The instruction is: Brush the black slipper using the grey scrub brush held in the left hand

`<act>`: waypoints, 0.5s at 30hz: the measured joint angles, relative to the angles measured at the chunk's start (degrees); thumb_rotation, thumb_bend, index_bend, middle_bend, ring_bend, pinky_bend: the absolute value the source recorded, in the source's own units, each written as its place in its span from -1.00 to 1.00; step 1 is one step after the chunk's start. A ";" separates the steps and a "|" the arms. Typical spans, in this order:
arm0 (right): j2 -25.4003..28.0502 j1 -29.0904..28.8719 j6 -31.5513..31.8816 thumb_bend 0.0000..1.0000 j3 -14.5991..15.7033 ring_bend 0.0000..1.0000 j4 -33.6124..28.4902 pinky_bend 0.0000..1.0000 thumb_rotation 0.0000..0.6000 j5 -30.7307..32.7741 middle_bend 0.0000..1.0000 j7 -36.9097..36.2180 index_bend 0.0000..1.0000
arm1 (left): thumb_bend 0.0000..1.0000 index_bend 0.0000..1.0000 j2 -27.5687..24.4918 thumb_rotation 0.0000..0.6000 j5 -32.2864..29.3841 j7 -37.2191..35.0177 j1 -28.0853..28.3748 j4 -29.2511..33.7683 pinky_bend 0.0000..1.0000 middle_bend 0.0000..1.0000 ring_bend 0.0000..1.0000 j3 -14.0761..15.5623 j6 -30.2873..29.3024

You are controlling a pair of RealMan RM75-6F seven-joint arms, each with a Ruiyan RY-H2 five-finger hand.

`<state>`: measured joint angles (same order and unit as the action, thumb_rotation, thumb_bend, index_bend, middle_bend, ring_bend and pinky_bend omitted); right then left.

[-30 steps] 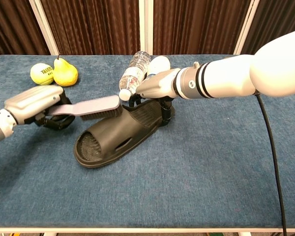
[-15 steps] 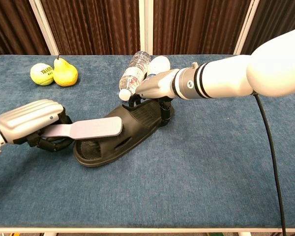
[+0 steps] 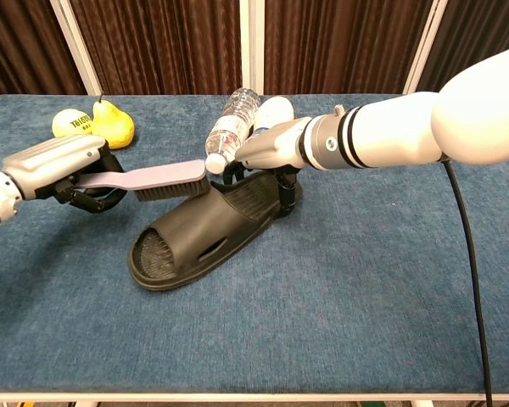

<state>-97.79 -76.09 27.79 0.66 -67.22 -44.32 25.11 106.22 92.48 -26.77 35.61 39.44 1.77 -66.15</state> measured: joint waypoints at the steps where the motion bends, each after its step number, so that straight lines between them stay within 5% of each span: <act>1: 0.01 -0.04 0.04 -0.35 0.06 -0.75 0.00 -0.63 1.00 0.10 -0.45 0.03 -0.34 | 0.09 1.00 0.33 1.00 0.17 0.14 0.01 -0.71 1.00 1.00 1.00 0.40 0.29; 8: -0.12 -0.38 -0.03 -0.35 0.39 -0.75 0.16 -0.62 1.00 0.95 -0.44 0.16 -0.34 | 0.09 1.00 0.06 1.00 3.44 1.12 -1.43 0.04 1.00 1.00 1.00 4.79 -0.94; 15: -0.06 -0.42 0.20 -0.35 0.48 -0.75 -0.15 -0.62 1.00 1.39 -0.44 -0.07 -0.34 | 0.10 1.00 -3.64 1.00 5.52 4.17 -2.18 7.16 1.00 1.00 1.00 7.16 -2.04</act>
<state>-97.84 -76.52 27.99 1.14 -67.37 -42.94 25.04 102.58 98.00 -22.60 33.43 46.60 8.93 -68.19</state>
